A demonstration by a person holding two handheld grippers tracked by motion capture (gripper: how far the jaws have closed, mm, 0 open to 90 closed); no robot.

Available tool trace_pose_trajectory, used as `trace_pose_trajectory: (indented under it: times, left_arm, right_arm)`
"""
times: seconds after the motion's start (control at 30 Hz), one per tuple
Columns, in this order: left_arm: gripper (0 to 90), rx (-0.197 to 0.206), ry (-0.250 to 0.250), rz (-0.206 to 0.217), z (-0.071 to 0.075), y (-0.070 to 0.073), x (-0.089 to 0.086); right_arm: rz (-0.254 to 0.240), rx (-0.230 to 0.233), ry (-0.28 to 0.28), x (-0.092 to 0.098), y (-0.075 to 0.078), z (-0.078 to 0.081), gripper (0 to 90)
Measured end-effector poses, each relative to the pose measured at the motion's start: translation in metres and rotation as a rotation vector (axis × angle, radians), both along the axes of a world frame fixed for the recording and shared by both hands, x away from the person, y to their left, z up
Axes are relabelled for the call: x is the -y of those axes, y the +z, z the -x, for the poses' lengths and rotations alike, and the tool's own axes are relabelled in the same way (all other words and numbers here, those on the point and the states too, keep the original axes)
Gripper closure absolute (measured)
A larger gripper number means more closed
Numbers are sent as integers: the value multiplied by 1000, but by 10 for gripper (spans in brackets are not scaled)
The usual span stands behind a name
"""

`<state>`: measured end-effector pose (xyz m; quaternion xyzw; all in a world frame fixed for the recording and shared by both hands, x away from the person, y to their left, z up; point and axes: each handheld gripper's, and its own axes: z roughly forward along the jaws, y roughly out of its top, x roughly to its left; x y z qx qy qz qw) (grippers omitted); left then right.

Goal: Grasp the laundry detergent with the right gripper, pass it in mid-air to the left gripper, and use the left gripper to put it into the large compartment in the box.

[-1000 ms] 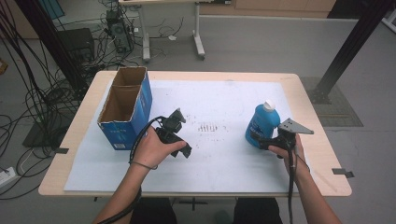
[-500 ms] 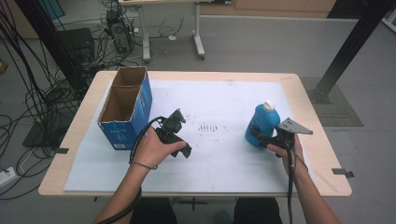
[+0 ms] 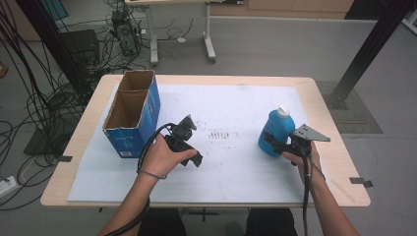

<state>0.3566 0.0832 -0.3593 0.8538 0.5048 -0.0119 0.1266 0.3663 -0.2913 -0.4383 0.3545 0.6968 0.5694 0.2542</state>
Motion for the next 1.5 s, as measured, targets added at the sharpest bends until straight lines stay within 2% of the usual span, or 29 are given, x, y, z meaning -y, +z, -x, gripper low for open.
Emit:
trace_pose_trajectory:
  times: [0.33,1.5]
  left_arm:
    - [93,4,2,-3,0,2,-1]
    - [93,-1,-4,-8,0,1,3]
  right_arm:
    - [6,6,18,-1,0,0,415]
    - [9,14,26,0,-1,0,428]
